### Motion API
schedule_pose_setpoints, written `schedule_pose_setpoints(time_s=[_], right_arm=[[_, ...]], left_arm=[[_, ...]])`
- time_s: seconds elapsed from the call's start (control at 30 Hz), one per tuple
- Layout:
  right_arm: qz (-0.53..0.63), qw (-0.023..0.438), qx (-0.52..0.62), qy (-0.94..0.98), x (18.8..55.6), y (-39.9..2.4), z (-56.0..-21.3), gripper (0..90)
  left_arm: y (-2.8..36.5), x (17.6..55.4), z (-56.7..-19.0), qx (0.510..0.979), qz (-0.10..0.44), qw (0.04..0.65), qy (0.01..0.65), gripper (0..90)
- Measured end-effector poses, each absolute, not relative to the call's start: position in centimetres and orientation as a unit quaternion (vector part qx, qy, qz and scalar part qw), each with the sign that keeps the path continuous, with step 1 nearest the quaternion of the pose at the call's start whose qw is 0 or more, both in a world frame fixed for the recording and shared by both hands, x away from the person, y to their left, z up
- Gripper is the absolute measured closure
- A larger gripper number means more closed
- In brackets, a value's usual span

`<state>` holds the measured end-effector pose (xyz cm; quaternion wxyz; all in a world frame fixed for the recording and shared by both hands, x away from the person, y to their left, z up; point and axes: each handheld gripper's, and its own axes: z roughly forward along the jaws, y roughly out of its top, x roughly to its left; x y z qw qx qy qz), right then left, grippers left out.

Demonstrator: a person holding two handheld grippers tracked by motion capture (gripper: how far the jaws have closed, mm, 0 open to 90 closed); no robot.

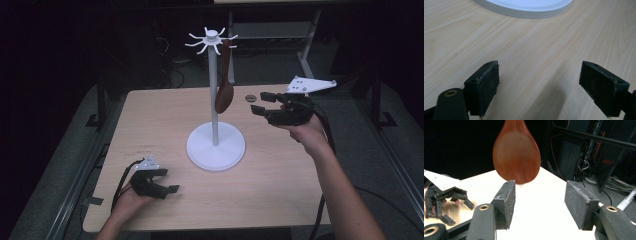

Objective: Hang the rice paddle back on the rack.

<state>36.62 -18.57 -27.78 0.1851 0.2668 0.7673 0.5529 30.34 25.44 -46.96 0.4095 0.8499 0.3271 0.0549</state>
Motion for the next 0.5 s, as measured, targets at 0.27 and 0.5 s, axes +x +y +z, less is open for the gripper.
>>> schedule_pose_setpoints(time_s=[0.27, 0.5], right_arm=[[0.539, 0.181, 0.285, 0.772, 36.3, -19.7, -30.0, 40.4], [0.524, 0.175, 0.299, 0.778, 36.0, -20.6, -32.1, 40.0]], left_arm=[[25.5, 30.4, -46.9, 0.85, 0.056, 0.41, 0.325, 15.6], [25.5, 30.4, -46.9, 0.851, 0.056, 0.409, 0.325, 15.6]])
